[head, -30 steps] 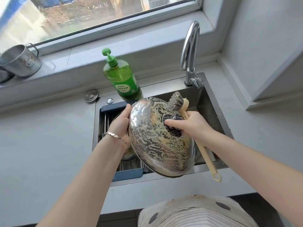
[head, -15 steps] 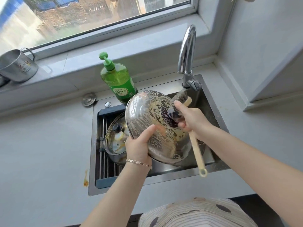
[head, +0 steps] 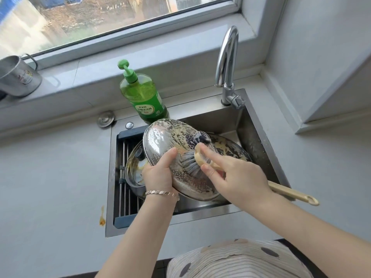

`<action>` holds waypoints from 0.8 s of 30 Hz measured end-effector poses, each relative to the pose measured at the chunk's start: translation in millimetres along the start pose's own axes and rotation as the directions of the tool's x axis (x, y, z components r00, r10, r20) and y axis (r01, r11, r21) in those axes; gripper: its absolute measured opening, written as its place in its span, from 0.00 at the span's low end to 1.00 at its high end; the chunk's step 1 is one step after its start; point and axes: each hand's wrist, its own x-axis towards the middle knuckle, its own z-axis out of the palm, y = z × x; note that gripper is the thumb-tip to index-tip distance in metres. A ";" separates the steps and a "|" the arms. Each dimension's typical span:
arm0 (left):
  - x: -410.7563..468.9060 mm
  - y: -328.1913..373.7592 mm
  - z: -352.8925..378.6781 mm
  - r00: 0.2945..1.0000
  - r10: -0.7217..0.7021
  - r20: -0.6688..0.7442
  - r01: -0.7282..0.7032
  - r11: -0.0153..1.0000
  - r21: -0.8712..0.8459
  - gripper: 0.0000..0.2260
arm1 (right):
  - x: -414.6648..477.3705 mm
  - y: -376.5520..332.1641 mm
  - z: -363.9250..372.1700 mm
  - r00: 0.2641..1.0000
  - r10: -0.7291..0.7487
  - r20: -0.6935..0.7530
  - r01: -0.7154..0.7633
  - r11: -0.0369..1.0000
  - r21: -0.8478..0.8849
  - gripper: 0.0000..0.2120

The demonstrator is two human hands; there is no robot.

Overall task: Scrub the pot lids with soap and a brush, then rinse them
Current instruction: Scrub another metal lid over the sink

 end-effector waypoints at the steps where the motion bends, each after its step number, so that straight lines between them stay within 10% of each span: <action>1: 0.0 -0.3 -0.5 1.000 0.009 0.000 -0.009 1.000 0.008 0.10 | 6.1 4.4 1.8 0.998 0.049 0.030 -0.051 0.996 0.071 0.21; 6: -0.9 -1.7 -2.6 0.999 0.032 0.017 -0.033 0.998 0.052 0.09 | 11.5 4.0 12.9 0.995 0.038 -0.088 0.009 0.874 0.486 0.18; 13: 0.4 5.3 -12.5 0.997 -0.030 0.073 0.033 0.999 -0.042 0.15 | 19.8 34.4 16.8 0.946 0.324 -0.004 -0.269 0.793 0.546 0.16; 18: -0.2 4.8 -11.7 0.999 -0.043 0.030 0.045 0.998 -0.045 0.19 | 9.6 -8.2 19.1 0.988 0.094 -0.122 -0.006 0.817 0.577 0.16; 24: 1.5 11.2 -12.6 1.000 -0.019 0.004 0.019 0.999 -0.037 0.15 | 25.7 13.1 22.7 0.961 0.277 -0.009 -0.228 0.809 0.542 0.16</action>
